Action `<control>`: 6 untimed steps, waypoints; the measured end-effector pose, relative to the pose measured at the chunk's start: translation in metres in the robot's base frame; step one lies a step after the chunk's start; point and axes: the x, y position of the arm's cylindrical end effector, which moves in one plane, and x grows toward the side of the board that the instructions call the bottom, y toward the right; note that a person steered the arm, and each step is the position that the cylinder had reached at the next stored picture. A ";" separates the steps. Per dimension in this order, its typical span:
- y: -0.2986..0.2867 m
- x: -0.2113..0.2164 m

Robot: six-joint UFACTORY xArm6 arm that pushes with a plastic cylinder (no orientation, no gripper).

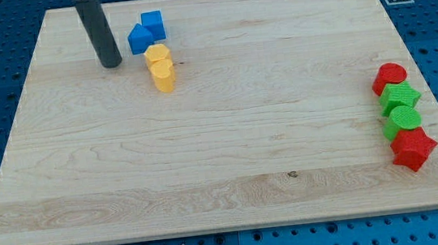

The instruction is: Move yellow hexagon right a bit

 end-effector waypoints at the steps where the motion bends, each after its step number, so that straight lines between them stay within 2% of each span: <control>1: 0.017 0.003; 6: 0.053 -0.003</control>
